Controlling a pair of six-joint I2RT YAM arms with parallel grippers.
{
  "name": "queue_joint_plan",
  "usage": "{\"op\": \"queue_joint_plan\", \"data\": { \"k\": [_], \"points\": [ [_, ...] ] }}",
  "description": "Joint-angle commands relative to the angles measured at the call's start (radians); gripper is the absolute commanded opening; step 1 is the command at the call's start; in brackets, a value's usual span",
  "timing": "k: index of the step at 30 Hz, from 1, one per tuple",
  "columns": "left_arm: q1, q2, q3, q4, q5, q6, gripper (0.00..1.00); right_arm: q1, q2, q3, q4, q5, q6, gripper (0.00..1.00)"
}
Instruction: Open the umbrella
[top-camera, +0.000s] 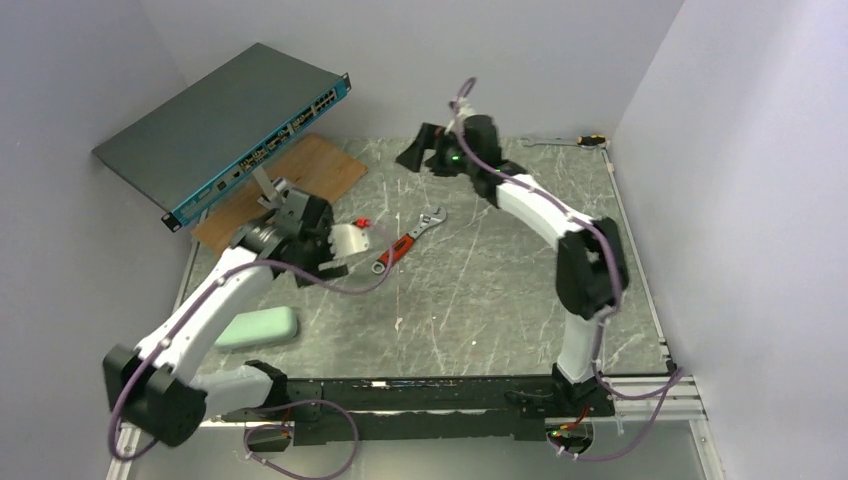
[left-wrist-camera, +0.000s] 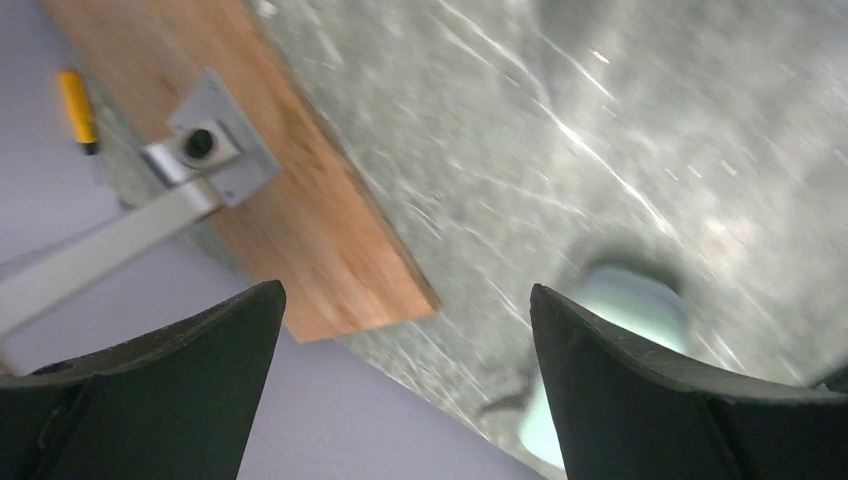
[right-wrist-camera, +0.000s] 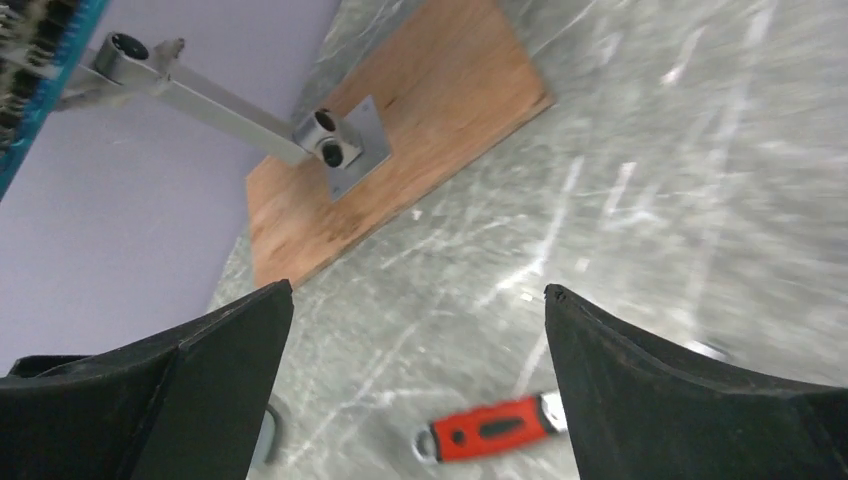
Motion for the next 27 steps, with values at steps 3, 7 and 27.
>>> {"op": "queue_joint_plan", "data": {
  "k": [3, 7, 27],
  "points": [
    [0.200, -0.259, -0.218, -0.350, 0.140, 0.201, 1.00, -0.061, -0.337, -0.174, -0.248, -0.073, -0.293, 1.00],
    [0.430, -0.410, -0.405, -0.291, 0.053, 0.434, 1.00, -0.074, -0.523, -0.257, -0.405, -0.128, -0.420, 1.00],
    [0.105, -0.152, -0.462, -0.004, 0.176, 0.143, 0.62, -0.321, -0.840, -0.416, -0.732, -0.103, -0.643, 0.99]
  ]
}}
